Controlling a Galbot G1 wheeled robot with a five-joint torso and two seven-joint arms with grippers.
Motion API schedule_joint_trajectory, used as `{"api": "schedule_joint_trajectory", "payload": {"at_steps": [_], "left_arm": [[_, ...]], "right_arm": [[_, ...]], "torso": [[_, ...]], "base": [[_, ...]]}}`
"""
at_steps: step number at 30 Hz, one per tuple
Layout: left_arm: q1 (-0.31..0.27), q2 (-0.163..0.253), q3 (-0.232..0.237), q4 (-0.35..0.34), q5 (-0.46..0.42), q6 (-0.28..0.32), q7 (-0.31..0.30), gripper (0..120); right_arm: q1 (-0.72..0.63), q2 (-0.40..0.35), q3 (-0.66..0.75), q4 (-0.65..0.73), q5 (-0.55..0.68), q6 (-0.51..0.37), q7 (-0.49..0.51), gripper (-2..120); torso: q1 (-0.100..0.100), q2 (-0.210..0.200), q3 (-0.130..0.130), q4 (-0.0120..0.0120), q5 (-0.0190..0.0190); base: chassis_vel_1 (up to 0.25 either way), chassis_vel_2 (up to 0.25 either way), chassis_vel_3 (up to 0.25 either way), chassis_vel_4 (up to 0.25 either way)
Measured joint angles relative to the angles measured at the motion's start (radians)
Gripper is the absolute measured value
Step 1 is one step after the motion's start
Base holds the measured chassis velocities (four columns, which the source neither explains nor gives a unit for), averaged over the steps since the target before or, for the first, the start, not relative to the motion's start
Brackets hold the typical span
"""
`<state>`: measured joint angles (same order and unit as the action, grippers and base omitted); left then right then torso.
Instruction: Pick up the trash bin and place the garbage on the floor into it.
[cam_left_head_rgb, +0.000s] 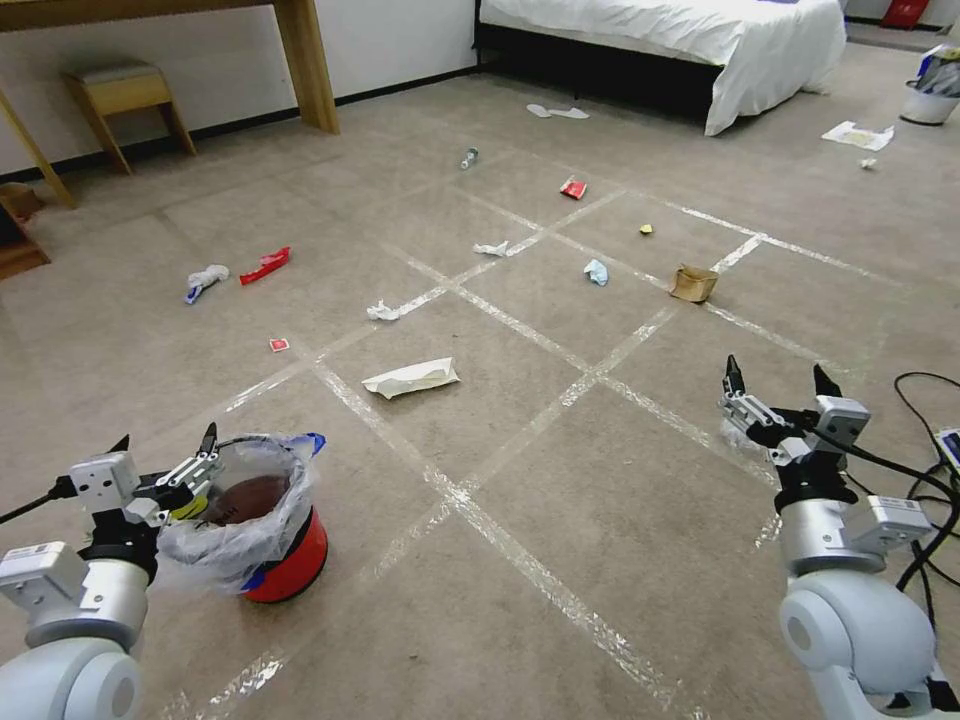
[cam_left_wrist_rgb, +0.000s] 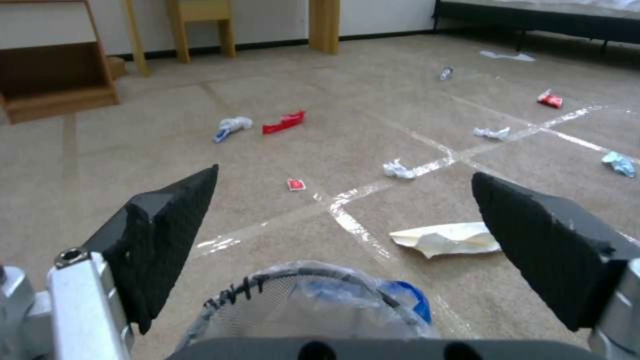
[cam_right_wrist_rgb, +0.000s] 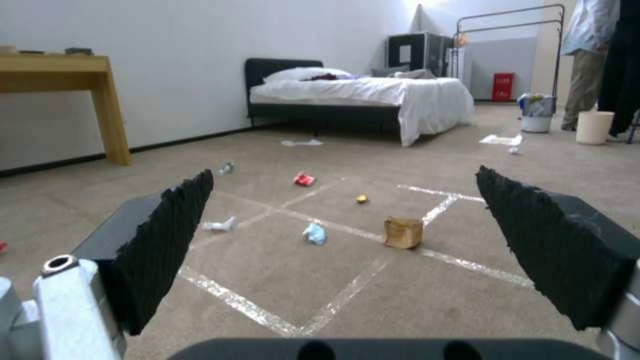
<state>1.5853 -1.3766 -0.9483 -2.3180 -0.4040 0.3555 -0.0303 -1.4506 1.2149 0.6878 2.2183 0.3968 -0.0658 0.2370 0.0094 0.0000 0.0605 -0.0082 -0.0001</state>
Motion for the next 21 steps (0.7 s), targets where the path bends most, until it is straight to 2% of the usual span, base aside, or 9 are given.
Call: {"api": "schedule_joint_trajectory", "payload": {"at_steps": [11,18,20,21], "left_arm": [[-0.001,0.014,-0.004,0.002,-0.01,0.018,-0.025,100],[0.016,0.073,-0.022,0.016,-0.092,0.1,-0.055,100],[0.016,0.133,-0.019,0.05,-0.174,0.181,-0.106,100],[0.016,0.133,-0.019,0.05,-0.174,0.181,-0.106,100]], "right_arm": [[-0.002,0.006,0.007,0.01,0.007,0.003,0.001,100],[0.019,0.002,-0.01,-0.007,0.016,-0.005,0.005,100],[0.03,0.002,-0.015,-0.021,0.018,-0.007,0.007,100],[0.03,0.002,-0.015,-0.021,0.018,-0.007,0.007,100]], "torso": [[0.0,0.0,0.0,0.0,0.0],[0.0,0.0,0.0,0.0001,0.0],[0.0,0.0,0.0,0.0001,0.0],[0.0,0.0,0.0,0.0001,0.0]], "base": [[0.0,0.0,0.0,0.0],[0.0,0.0,0.0,0.0],[0.0,0.0,0.0,0.0],[0.0,0.0,0.0,0.0]]}}
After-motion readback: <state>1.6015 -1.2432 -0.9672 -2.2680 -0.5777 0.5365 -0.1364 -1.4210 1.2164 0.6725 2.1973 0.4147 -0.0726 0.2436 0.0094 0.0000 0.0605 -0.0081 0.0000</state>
